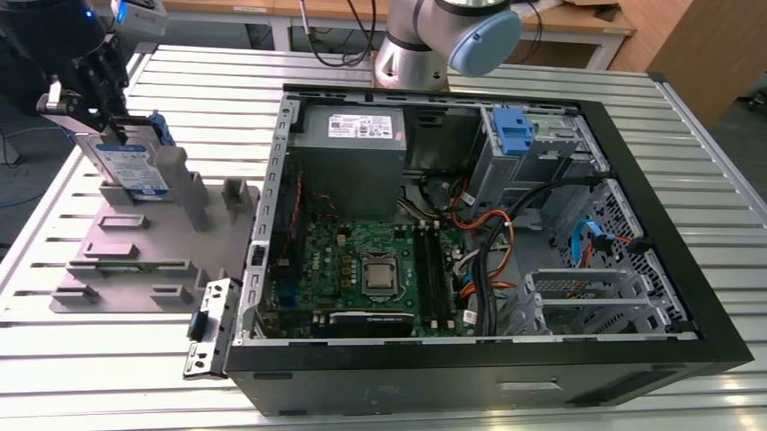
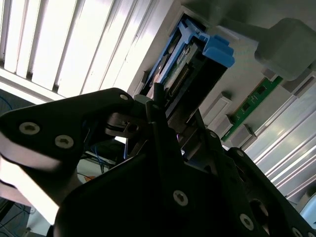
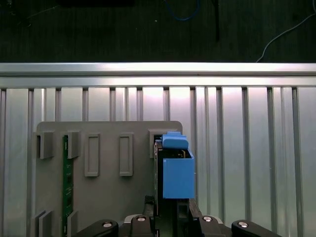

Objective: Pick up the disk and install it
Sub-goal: 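Pick up the disk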

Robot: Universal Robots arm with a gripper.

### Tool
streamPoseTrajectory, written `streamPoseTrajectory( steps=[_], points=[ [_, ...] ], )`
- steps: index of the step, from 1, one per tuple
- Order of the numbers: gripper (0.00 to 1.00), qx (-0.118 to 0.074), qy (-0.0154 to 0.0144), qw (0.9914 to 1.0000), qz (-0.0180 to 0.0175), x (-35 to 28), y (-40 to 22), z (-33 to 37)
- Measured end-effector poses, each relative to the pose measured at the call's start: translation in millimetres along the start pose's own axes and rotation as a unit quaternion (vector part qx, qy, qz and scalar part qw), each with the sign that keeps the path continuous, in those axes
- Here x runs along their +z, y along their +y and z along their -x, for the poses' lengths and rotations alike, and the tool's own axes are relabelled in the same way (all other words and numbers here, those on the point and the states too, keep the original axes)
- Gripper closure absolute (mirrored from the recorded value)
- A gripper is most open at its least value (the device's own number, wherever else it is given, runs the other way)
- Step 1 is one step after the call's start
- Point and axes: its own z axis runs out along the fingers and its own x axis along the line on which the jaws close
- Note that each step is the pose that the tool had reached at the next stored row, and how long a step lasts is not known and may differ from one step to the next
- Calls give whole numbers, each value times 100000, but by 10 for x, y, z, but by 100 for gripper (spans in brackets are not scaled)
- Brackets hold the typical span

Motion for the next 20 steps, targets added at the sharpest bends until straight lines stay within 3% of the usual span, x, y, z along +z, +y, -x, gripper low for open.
streamPoseTrajectory(
  steps=[6,10,20],
  points=[
    [65,17,0,100000,-4,0,0,0],
    [65,16,14,100000,-6,-43,1,2],
    [65,-418,25,99999,16,-43,1,2]
  ],
)
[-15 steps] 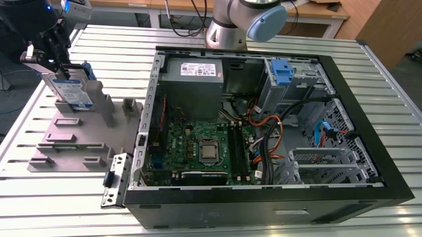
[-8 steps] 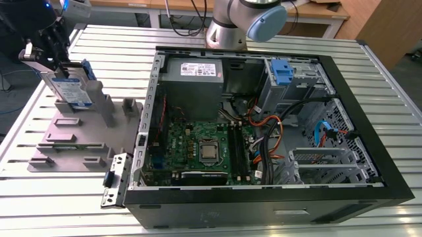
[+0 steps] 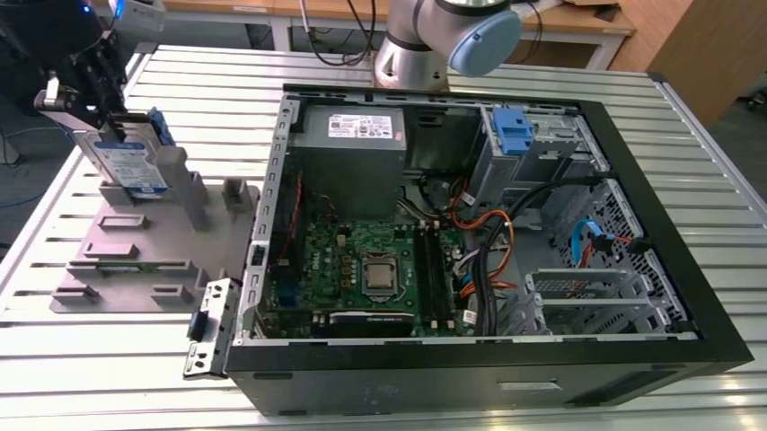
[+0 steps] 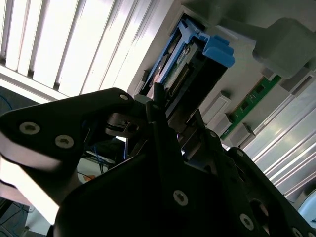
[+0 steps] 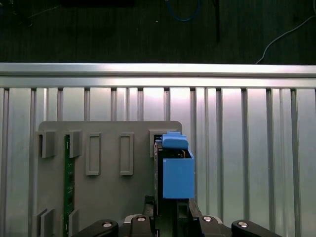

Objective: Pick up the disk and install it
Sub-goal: 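Pick up the disk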

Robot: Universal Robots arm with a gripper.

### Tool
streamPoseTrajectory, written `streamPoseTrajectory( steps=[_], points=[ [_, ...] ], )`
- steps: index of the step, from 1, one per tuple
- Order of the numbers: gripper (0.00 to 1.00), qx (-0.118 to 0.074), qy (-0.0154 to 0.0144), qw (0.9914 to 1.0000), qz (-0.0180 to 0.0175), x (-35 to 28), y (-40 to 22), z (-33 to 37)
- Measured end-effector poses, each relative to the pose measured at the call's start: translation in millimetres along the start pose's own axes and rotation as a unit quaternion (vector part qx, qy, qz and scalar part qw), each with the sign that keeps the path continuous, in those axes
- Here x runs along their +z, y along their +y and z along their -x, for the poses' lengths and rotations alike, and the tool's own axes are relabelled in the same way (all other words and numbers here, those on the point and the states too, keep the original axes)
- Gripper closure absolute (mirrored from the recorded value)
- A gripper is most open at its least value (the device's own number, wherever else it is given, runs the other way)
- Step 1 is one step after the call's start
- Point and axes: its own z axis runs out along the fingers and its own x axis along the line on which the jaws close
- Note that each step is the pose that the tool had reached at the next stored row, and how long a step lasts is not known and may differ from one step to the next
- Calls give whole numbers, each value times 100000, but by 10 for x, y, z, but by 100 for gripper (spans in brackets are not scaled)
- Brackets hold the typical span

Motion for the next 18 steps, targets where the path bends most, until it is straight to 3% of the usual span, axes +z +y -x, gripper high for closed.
streamPoseTrajectory(
  steps=[3,6,18],
  points=[
    [65,304,-7,100000,-14,0,0,0],
    [65,1953,-44,99981,-80,-1,0,0],
    [65,1666,-41,99986,-76,0,0,0]
  ],
)
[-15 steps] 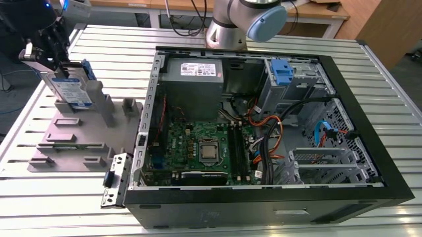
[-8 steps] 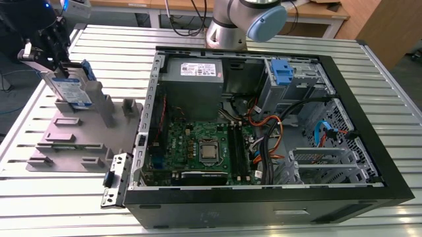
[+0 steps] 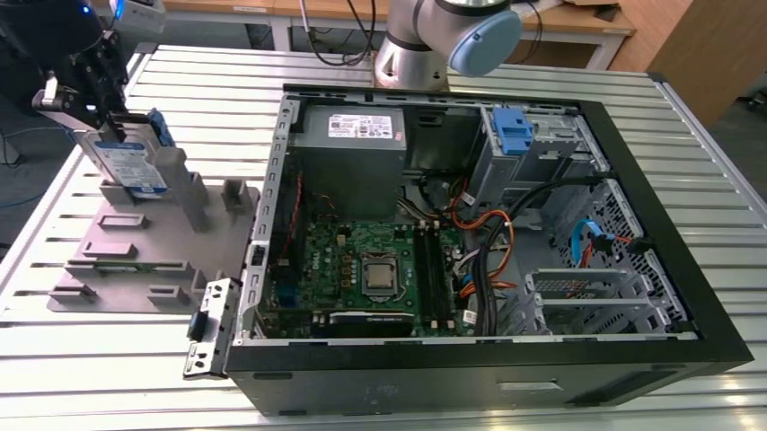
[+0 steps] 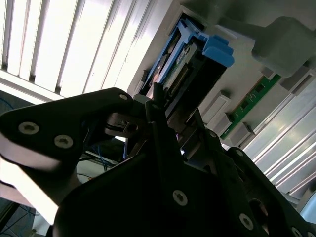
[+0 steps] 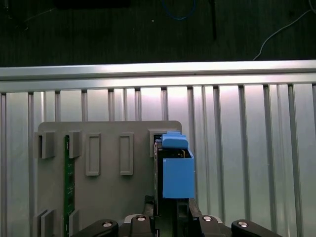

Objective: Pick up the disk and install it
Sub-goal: 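Pick up the disk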

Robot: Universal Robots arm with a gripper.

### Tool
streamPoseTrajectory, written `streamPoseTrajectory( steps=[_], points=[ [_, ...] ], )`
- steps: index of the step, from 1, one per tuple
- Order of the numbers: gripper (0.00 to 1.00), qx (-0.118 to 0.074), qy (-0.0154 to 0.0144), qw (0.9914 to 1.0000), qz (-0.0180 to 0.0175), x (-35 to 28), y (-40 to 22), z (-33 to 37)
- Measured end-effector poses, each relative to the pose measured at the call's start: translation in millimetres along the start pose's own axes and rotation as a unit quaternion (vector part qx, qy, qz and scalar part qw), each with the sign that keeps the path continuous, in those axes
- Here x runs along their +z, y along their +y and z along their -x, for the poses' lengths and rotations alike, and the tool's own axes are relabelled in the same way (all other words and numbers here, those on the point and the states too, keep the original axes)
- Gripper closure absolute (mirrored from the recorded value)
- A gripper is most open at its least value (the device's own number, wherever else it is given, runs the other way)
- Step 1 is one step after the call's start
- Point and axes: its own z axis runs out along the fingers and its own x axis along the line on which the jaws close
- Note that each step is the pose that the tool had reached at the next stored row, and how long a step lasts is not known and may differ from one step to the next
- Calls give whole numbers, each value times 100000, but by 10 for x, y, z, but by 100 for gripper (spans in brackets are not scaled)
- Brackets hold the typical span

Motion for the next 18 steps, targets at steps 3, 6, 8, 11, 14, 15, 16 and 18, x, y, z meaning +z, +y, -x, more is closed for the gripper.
streamPoseTrajectory(
  steps=[3,6,8,11,14,15,16,18],
  points=[
    [65,1,2,100000,4,-20,0,1],
    [65,1,-1,100000,0,-76,2,4],
    [65,1,-1,100000,0,-98,3,5],
    [65,0,-4,100000,-3,-102,3,5],
    [65,0,-3,100000,-3,-106,3,5],
    [65,1,-2,100000,-1,-108,3,5],
    [65,-1,-1,100000,-1,-110,3,5],
    [65,0,-2,100000,-3,-112,3,5]
  ],
)
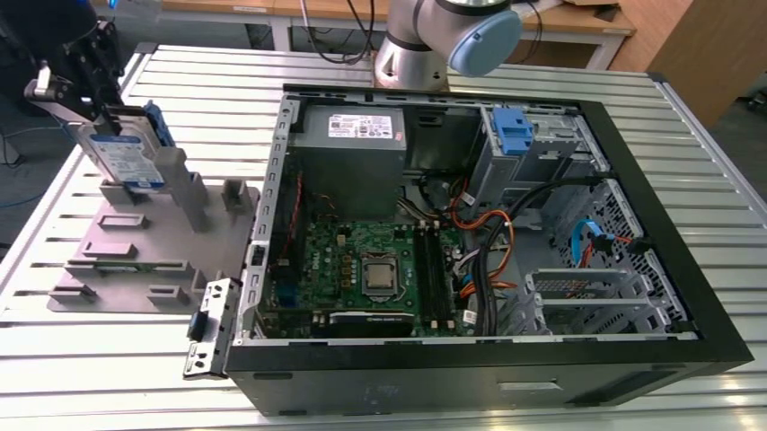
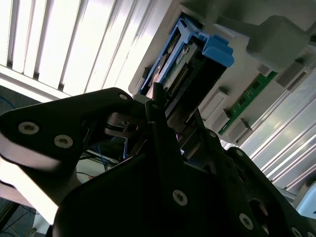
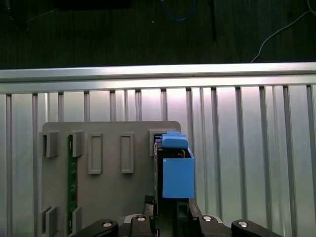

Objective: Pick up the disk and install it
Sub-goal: 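Pick up the disk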

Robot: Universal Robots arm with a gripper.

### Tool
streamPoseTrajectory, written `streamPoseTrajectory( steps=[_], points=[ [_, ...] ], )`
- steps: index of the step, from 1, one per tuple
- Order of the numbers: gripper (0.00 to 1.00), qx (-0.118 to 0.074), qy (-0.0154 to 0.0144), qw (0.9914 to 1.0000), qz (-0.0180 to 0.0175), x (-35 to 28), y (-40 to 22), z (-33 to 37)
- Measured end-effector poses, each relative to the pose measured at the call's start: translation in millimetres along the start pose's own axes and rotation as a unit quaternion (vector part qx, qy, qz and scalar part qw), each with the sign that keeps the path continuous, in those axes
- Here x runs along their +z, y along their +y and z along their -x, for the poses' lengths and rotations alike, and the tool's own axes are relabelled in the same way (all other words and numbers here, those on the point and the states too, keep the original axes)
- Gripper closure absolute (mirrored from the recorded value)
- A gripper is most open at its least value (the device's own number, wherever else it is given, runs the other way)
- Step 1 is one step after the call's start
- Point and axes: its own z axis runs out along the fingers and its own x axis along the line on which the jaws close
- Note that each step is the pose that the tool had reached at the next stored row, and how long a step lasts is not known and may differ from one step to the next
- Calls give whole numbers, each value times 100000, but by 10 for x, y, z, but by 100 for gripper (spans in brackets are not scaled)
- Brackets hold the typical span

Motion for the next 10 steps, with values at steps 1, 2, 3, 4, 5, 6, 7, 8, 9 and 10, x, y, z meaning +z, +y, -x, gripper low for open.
streamPoseTrajectory(
  steps=[1,2,3,4,5,6,7,8,9,10],
  points=[
    [65,-1,2,100000,4,-2,0,0],
    [65,-1,1,100000,2,-3,0,0],
    [65,0,2,100000,3,-6,0,0],
    [65,1,16,100000,28,-18,1,1],
    [65,-1,12,100000,20,-29,1,1],
    [65,-36,1,100000,6,-37,1,2],
    [65,-94,-1,100000,14,-43,1,2],
    [65,-177,-5,100000,4,-45,1,2],
    [65,-224,-6,100000,3,-45,1,2],
    [65,-226,-7,100000,2,-45,1,2]
  ],
)
